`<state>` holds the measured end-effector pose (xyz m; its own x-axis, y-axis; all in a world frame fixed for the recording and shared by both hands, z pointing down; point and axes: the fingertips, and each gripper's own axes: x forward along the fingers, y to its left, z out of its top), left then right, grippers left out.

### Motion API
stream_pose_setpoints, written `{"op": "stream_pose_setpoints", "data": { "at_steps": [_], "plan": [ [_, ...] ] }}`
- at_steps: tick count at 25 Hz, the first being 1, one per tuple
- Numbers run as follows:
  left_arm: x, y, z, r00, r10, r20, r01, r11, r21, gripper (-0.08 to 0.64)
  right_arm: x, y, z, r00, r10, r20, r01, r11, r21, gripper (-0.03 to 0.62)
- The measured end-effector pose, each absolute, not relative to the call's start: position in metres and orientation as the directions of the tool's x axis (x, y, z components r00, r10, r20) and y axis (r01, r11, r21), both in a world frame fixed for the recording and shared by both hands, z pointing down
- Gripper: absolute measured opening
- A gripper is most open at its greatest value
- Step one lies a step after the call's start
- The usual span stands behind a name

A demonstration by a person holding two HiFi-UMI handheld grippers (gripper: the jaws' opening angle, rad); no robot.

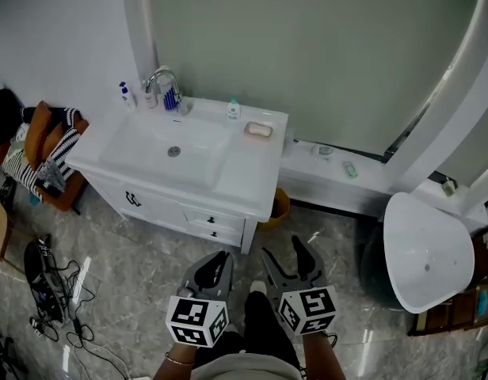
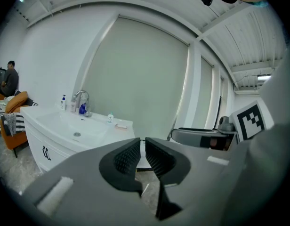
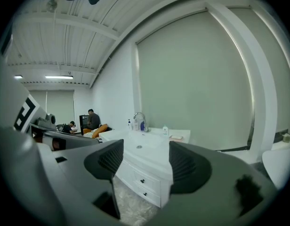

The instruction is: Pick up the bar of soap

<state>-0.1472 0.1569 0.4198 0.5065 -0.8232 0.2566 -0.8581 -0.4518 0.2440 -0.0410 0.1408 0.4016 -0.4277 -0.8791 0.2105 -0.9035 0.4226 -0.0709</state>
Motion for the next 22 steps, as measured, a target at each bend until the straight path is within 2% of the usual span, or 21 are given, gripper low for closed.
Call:
{"op": "stream_pose_setpoints", "data": {
  "at_steps": [22],
  "plan": [
    [-0.093, -0.006, 0.425, 0.376, -0.871, 0.316, -0.919, -0.309, 0.243, 0.037, 0.014, -0.038, 0.405, -0.549, -0.802, 0.237, -0.834, 0.545, -0.088, 0.291]
  ]
}}
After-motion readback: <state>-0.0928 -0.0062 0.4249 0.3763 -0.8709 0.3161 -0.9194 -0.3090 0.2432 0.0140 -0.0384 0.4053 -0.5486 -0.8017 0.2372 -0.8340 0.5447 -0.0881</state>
